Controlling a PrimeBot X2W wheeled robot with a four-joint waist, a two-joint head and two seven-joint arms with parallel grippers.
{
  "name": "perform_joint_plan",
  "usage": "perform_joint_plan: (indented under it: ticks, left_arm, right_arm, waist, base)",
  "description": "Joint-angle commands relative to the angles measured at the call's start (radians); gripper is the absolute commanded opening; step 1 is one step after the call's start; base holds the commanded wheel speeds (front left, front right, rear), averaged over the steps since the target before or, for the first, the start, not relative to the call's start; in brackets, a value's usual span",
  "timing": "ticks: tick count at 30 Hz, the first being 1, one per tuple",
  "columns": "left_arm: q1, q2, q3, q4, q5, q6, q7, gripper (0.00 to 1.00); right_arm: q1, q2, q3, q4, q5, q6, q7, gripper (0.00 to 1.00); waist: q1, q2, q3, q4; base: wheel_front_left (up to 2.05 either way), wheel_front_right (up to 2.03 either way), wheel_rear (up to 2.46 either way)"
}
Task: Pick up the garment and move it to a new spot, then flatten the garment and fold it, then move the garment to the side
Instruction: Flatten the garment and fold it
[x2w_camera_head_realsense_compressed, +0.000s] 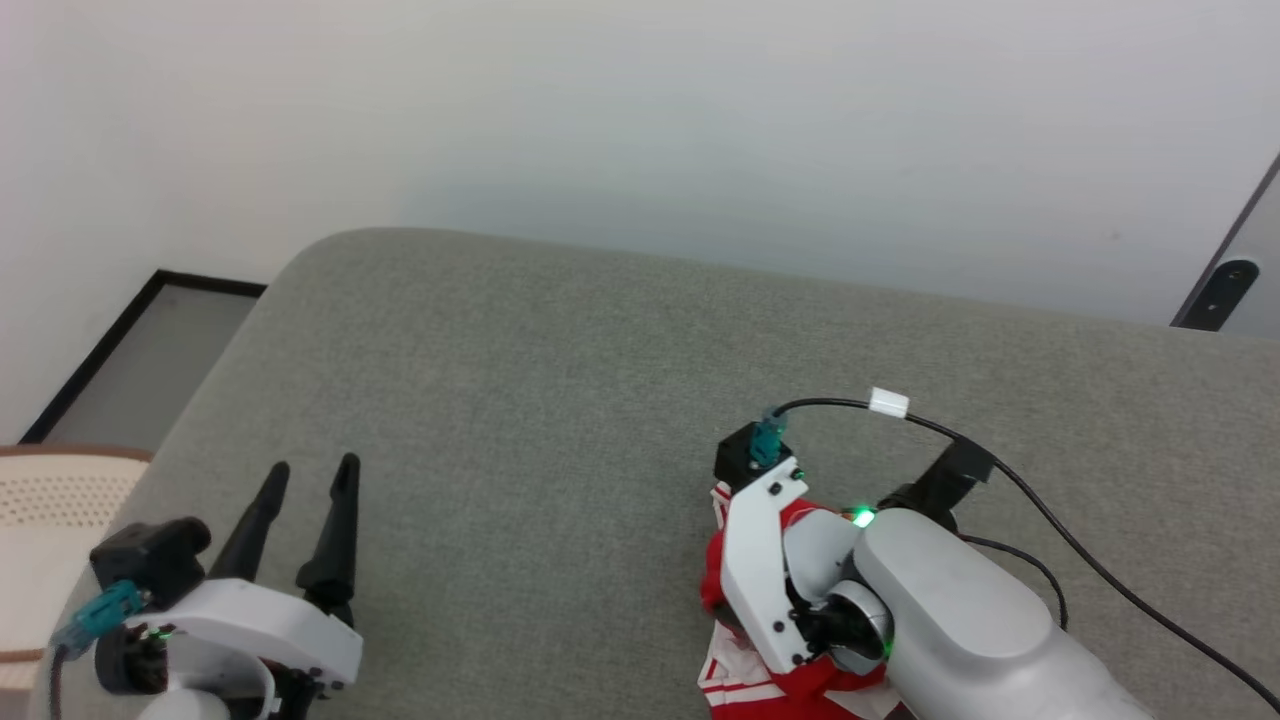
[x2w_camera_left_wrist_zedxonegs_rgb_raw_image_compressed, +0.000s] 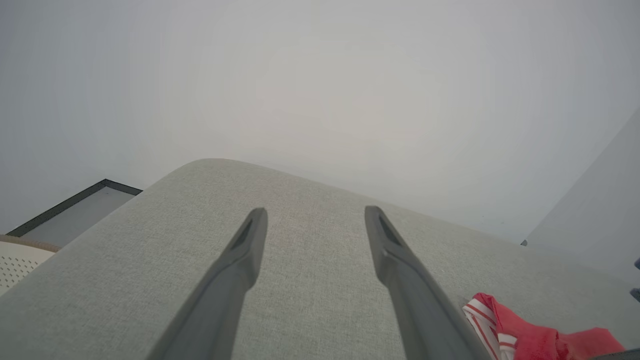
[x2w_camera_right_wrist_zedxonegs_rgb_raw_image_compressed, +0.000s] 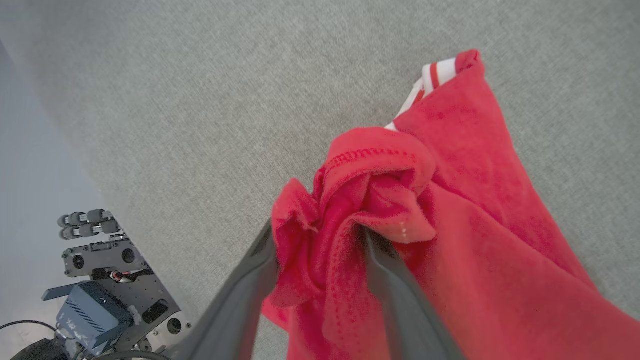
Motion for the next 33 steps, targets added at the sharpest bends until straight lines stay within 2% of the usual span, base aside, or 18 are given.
perform_joint_plan:
  ticks: [1,10,16,19,21,25,28,33]
  left_arm:
    - [0.007,0.008,0.006,0.001,-0.008,-0.004,-0.005,1.0]
    - [0.073,0.051,0.041,-0.019,-0.013,0.017,-0.009,1.0]
    - [0.132,0.067,0.072,-0.059,-0.005,0.058,-0.02,1.0]
    - [0.167,0.069,0.08,-0.088,0.008,0.082,-0.041,1.0]
    - [0.196,0.065,0.092,-0.107,0.018,0.098,-0.061,1.0]
    - [0.249,0.056,0.103,-0.155,0.052,0.114,-0.103,1.0]
    - [0.284,0.034,0.111,-0.189,0.09,0.127,-0.122,1.0]
    - [0.334,-0.018,0.166,-0.259,0.176,0.138,-0.132,1.0]
  right_arm:
    - [-0.021,0.001,0.027,-0.008,0.025,-0.002,0.006,1.0]
    - [-0.084,0.001,0.081,-0.07,0.162,-0.002,0.013,1.0]
    - [-0.105,0.001,0.063,-0.144,0.184,-0.002,-0.104,1.0]
    - [-0.075,-0.031,0.045,-0.21,0.149,-0.002,-0.248,1.0]
    - [-0.035,-0.078,0.02,-0.248,0.128,-0.002,-0.356,1.0]
    - [0.043,-0.167,0.032,-0.361,0.093,-0.002,-0.571,1.0]
    - [0.111,-0.247,-0.007,-0.386,0.045,-0.002,-0.749,1.0]
    - [0.224,-0.283,-0.12,-0.372,-0.015,-0.002,-0.977,1.0]
  waist:
    - [0.0,-0.0001,-0.009,-0.012]
    - [0.0,-0.0001,-0.043,-0.074]
    - [0.0,-0.0001,-0.05,-0.133]
    - [0.0,-0.0001,-0.05,-0.167]
    - [0.0,-0.0001,-0.05,-0.192]
    - [0.0,-0.0001,-0.047,-0.237]
    - [0.0,-0.0001,-0.042,-0.266]
    - [0.0,-0.0001,-0.039,-0.31]
  base:
    - [0.0,0.0,0.0]
    - [0.0,0.0,0.0]
    - [0.0,0.0,0.0]
    - [0.0,0.0,0.0]
    - [0.0,0.0,0.0]
    - [0.0,0.0,0.0]
    - [0.0,0.0,0.0]
    - [0.0,0.0,0.0]
